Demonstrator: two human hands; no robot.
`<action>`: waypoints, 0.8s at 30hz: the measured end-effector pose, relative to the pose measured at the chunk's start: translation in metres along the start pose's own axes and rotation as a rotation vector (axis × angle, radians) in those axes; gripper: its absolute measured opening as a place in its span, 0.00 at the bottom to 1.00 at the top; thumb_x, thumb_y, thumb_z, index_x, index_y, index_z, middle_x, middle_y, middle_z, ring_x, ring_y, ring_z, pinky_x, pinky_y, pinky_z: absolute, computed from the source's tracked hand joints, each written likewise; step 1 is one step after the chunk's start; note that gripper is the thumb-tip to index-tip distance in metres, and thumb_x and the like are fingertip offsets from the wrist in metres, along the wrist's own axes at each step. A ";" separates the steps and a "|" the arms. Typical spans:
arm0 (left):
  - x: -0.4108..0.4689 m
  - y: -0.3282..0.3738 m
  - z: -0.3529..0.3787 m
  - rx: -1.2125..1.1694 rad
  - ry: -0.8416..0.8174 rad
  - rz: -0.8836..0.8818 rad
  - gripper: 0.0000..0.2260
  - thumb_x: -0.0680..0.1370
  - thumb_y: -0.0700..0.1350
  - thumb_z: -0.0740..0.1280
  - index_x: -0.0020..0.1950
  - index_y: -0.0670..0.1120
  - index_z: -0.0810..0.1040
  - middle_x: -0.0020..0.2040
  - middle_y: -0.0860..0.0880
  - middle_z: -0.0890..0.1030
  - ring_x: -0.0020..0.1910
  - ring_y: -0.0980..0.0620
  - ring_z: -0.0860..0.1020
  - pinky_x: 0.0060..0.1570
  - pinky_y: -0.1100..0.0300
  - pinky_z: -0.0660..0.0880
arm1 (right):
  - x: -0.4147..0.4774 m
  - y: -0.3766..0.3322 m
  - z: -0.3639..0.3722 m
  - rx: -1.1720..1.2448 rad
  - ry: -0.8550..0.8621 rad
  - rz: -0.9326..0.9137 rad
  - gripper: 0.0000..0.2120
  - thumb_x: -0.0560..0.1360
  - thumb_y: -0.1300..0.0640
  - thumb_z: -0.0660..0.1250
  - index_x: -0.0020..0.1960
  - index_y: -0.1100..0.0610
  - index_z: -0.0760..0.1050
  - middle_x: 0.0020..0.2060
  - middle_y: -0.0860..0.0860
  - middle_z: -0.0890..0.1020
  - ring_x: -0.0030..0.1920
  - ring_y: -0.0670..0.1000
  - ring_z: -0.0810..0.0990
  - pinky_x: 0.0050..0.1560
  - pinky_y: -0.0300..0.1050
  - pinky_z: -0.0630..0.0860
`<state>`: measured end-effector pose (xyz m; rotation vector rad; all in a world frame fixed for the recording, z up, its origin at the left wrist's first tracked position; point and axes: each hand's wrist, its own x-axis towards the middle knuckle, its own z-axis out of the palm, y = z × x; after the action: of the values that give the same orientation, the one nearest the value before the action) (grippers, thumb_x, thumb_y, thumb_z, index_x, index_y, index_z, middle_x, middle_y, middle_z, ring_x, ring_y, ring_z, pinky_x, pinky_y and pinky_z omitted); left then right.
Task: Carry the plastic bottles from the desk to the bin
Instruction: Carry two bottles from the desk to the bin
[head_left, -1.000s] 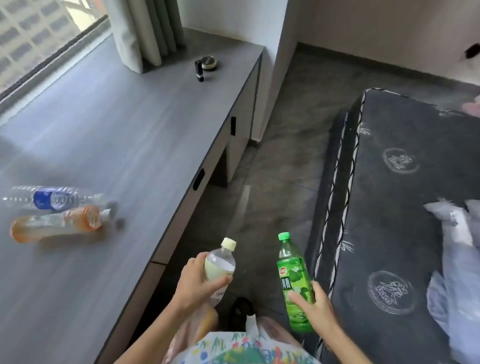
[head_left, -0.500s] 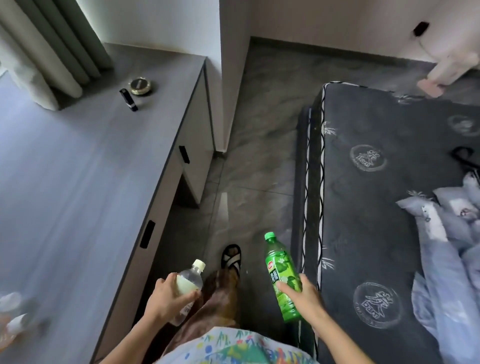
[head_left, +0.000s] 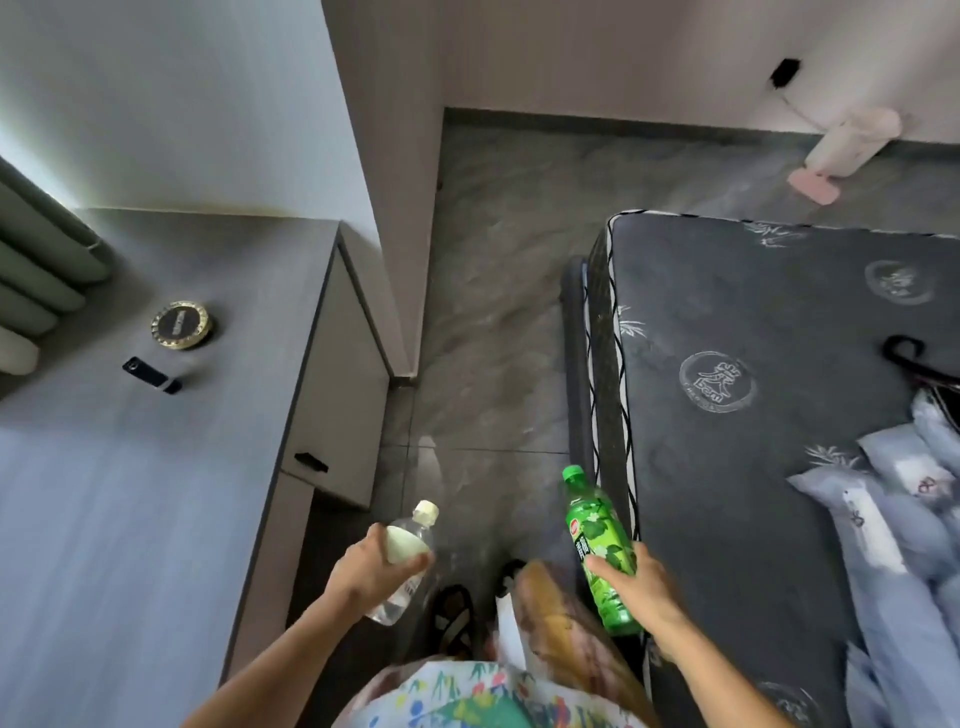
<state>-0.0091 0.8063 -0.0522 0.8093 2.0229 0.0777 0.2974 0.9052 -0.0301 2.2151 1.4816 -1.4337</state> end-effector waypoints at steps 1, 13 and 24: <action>0.013 0.018 -0.008 0.000 0.004 0.015 0.31 0.65 0.68 0.67 0.57 0.47 0.69 0.48 0.49 0.78 0.48 0.47 0.80 0.45 0.54 0.77 | 0.010 -0.003 -0.007 0.008 0.006 0.036 0.35 0.70 0.44 0.71 0.70 0.60 0.64 0.66 0.61 0.74 0.65 0.60 0.73 0.65 0.52 0.71; 0.165 0.194 -0.084 0.002 -0.029 0.006 0.35 0.67 0.55 0.74 0.67 0.43 0.64 0.60 0.42 0.76 0.56 0.42 0.76 0.55 0.51 0.75 | 0.151 -0.079 -0.113 -0.061 -0.011 0.149 0.25 0.70 0.41 0.70 0.59 0.56 0.76 0.56 0.58 0.82 0.56 0.59 0.80 0.53 0.46 0.74; 0.262 0.252 -0.149 0.063 0.025 -0.145 0.38 0.65 0.57 0.75 0.68 0.42 0.65 0.64 0.39 0.75 0.61 0.39 0.75 0.58 0.50 0.74 | 0.289 -0.274 -0.178 -0.152 -0.075 -0.046 0.33 0.67 0.37 0.69 0.63 0.58 0.71 0.58 0.59 0.80 0.59 0.59 0.79 0.58 0.49 0.75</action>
<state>-0.0895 1.1897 -0.0713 0.7016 2.1106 -0.0593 0.2211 1.3348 -0.0453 2.0291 1.5699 -1.3526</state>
